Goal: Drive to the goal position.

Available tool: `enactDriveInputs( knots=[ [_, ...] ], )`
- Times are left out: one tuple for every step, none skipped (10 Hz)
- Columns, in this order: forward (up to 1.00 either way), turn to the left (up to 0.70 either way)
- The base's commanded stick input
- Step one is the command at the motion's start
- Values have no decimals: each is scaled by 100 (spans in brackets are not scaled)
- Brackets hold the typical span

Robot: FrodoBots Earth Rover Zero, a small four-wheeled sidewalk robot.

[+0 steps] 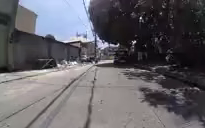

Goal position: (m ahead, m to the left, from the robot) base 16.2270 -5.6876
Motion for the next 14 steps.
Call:
enactDriveInputs(
  knots=[
    [100,0],
    [100,0],
    [100,0],
    [100,-1],
    [100,-2],
    [100,-2],
    [100,-13],
    [100,-33],
    [100,-40],
    [100,-40],
    [100,-40],
    [100,-40],
    [100,-30],
    [100,-7]
  ],
)
